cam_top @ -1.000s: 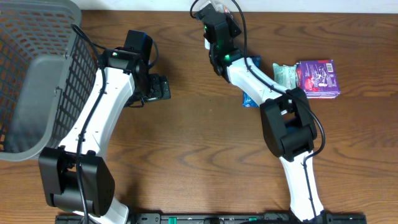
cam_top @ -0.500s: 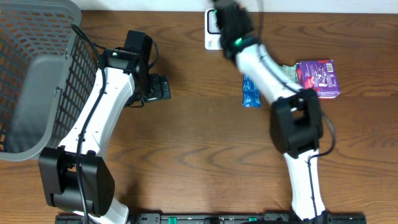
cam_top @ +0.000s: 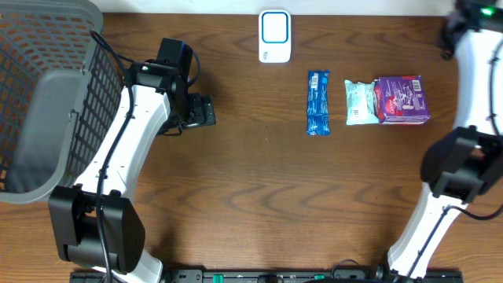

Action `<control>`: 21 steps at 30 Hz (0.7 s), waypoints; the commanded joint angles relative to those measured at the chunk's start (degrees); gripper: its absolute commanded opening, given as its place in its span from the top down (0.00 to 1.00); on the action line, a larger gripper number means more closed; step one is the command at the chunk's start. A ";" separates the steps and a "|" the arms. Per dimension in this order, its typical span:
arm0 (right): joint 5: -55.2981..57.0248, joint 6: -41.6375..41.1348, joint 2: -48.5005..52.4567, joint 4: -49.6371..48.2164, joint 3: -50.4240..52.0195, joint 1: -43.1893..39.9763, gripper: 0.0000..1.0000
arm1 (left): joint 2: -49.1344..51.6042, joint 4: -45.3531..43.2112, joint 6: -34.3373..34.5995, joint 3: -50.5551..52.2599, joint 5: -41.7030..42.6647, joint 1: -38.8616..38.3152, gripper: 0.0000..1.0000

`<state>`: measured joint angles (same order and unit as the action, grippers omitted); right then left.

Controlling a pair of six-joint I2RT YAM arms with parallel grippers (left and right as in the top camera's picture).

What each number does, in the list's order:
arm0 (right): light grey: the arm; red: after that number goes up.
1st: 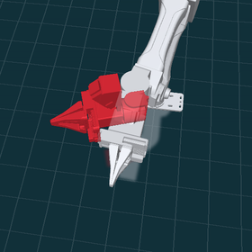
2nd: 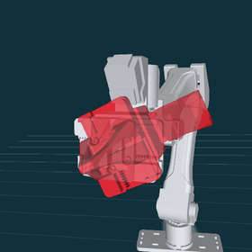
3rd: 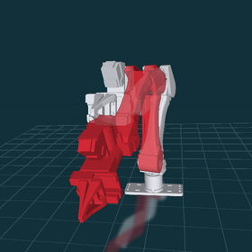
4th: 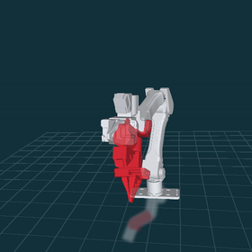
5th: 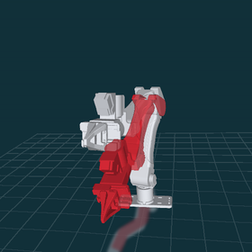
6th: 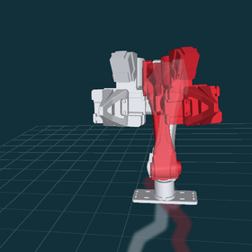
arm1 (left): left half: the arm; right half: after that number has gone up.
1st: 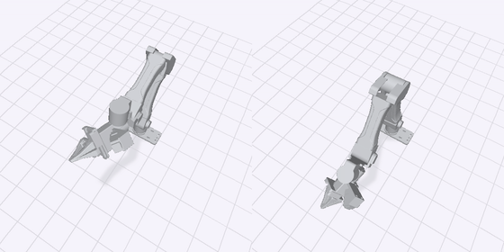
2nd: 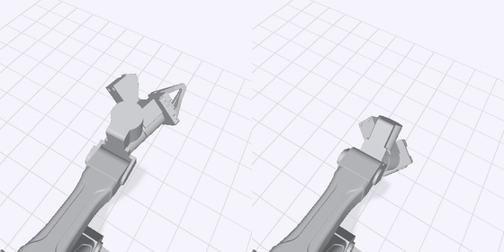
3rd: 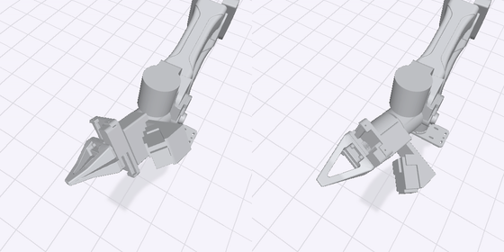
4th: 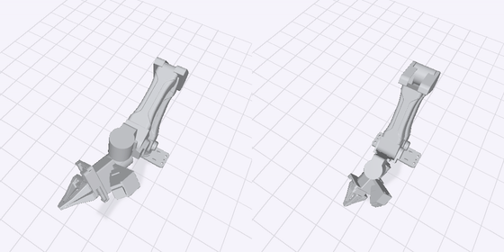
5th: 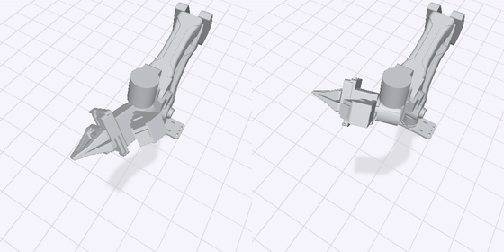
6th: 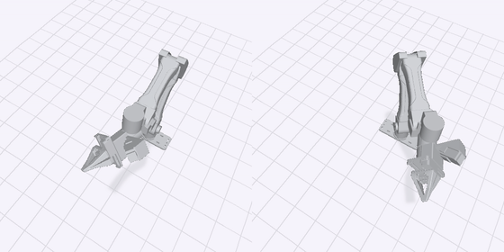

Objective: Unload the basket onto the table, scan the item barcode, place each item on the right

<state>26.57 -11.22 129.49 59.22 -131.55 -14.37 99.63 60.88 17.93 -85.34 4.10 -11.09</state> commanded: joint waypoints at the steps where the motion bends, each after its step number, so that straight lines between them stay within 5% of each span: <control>1: -2.86 -3.54 -0.52 0.26 3.43 -5.84 0.99 | -0.28 0.15 -0.76 0.15 -0.74 0.04 0.02; 14: -7.52 -3.48 -0.48 -9.38 18.29 -20.26 0.92 | -0.28 0.15 -0.76 0.15 -0.74 0.04 0.02; 21: -5.73 -2.40 -0.61 -10.64 18.78 -24.79 0.39 | -0.28 0.15 -0.76 0.15 -0.74 0.04 0.02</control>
<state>19.59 -14.20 129.49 48.53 -112.36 -37.78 99.63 60.88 17.93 -85.34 4.10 -11.09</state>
